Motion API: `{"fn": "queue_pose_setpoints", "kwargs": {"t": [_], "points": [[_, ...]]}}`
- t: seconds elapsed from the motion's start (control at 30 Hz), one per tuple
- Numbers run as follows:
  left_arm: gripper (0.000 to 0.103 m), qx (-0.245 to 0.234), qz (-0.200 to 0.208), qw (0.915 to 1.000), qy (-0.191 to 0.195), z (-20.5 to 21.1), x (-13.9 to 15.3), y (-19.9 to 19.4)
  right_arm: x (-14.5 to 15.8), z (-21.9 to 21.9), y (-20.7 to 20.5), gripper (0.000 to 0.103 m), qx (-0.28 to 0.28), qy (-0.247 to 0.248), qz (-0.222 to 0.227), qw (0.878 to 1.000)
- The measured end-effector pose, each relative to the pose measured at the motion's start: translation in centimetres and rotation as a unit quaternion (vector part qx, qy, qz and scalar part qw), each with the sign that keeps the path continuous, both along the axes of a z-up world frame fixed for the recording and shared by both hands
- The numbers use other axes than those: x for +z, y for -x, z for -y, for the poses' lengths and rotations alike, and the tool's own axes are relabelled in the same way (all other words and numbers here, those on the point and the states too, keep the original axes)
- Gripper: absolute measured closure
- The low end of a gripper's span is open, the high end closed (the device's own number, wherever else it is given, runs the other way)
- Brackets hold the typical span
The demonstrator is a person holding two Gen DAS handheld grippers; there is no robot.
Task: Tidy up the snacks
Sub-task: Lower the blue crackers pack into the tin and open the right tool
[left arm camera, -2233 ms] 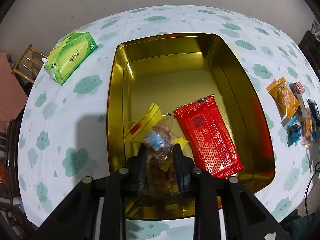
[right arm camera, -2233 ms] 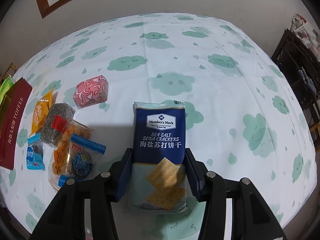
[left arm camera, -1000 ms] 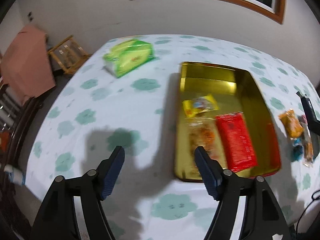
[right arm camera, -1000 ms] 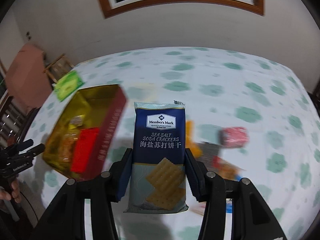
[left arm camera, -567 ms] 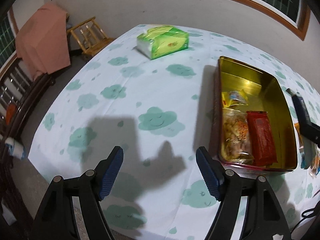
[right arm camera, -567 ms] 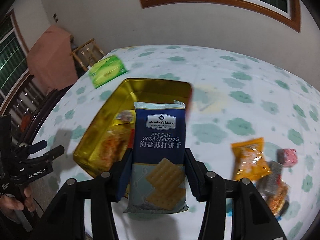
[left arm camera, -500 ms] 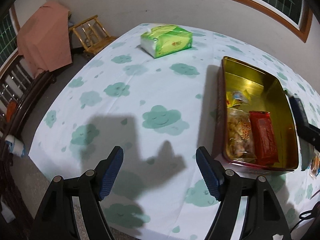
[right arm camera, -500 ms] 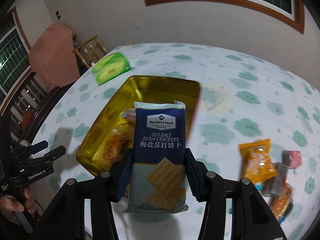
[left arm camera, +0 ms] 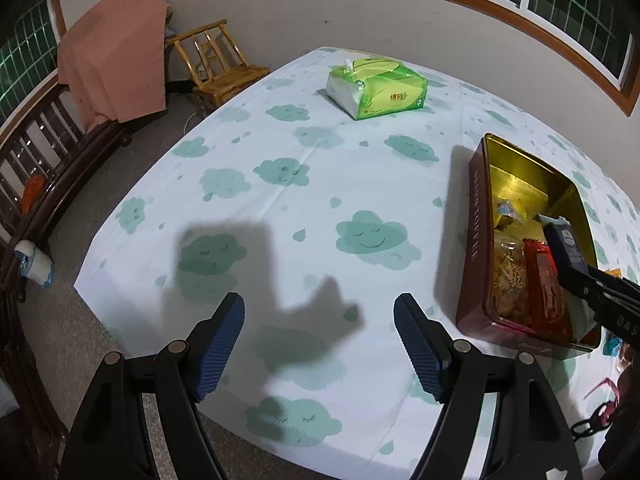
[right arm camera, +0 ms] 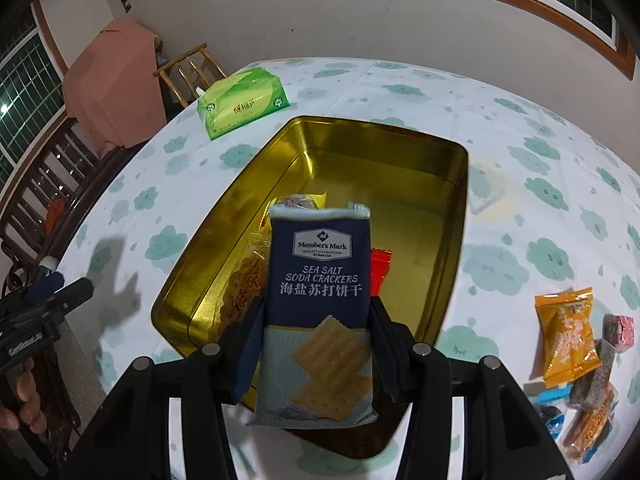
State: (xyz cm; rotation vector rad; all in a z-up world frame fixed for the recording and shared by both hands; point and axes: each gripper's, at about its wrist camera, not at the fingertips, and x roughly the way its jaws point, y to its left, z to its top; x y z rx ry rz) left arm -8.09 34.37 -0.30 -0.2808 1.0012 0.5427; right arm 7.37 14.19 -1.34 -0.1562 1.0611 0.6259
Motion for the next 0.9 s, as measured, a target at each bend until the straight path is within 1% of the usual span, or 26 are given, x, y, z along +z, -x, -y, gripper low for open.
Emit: {"fn": "queue_pose_setpoints", "kwargs": {"t": [0.33, 0.53, 0.63, 0.73, 0.9], "points": [[0.028, 0.000, -0.008, 0.9999, 0.010, 0.2, -0.6, 0.2, -1.3, -1.4, -1.0, 0.053, -0.001, 0.012, -0.006, 1.000], [0.028, -0.004, -0.002, 0.9999, 0.015, 0.7, -0.3, 0.2, -2.0, -1.8, -1.0, 0.051, 0.007, 0.017, -0.009, 1.000], [0.028, -0.013, 0.002, 0.9998, 0.017, 1.4, -0.2, -0.2, -1.5, -1.4, -0.9, 0.051, 0.013, 0.013, -0.006, 1.000], [0.028, -0.027, 0.005, 0.9995, 0.017, 2.5, 0.1, -0.9, -0.2, 0.0, -0.4, 0.051, 0.007, 0.005, 0.005, 1.000], [0.028, -0.066, 0.010, 0.9976, 0.018, 5.2, 0.5, -2.4, 2.5, 4.7, 0.6, 0.051, -0.018, -0.017, 0.021, 0.999]]}}
